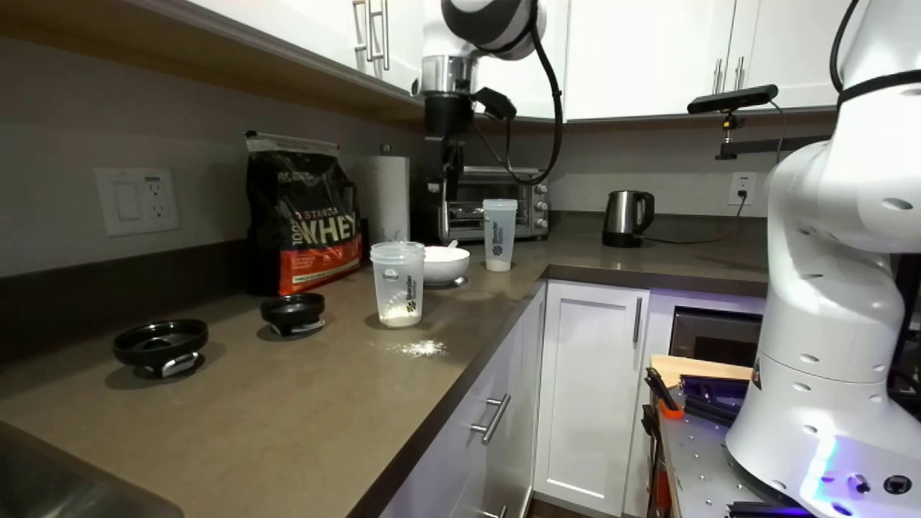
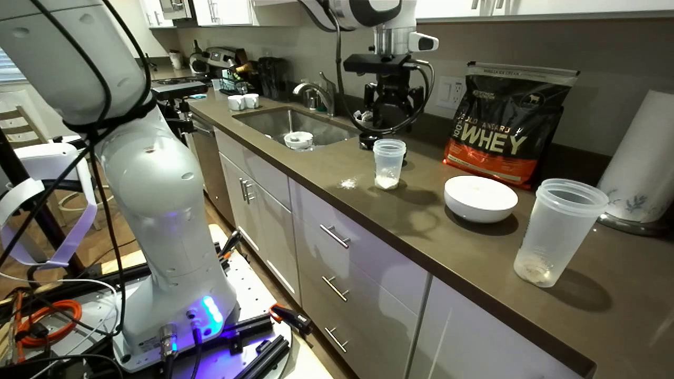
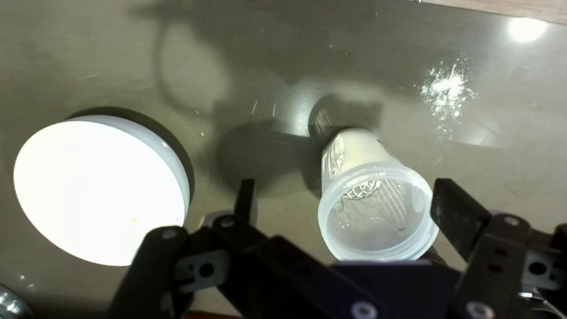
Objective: Move the clear bottle on the left to the right
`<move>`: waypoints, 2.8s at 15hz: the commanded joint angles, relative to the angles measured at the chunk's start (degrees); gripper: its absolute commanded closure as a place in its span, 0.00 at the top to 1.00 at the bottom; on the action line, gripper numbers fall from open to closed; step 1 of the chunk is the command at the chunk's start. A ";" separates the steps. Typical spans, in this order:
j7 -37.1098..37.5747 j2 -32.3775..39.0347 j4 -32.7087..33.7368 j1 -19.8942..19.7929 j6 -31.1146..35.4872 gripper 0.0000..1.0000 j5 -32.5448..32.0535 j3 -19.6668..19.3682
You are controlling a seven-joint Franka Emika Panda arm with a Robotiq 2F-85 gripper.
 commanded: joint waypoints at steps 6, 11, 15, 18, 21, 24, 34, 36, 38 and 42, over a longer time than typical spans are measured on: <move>0.89 8.09 8.25 0.51 -1.82 1.00 5.57 4.52; 0.62 11.01 9.67 1.63 -2.07 1.00 7.22 7.38; 0.29 12.78 9.74 1.83 -2.13 0.75 8.59 8.41; 0.19 13.37 9.00 1.74 -2.00 0.73 9.47 8.68; 0.17 13.71 8.53 1.72 -2.02 0.56 10.28 8.86; 0.22 13.87 8.49 1.69 -2.13 0.56 10.44 8.91; 0.77 15.08 8.76 1.64 -3.02 0.55 8.85 8.91; 0.85 15.09 8.74 1.63 -3.07 0.41 8.73 8.91; 0.99 14.94 8.57 1.69 -3.04 0.27 8.55 8.94; 1.18 14.83 8.24 1.74 -3.12 0.02 8.13 8.97</move>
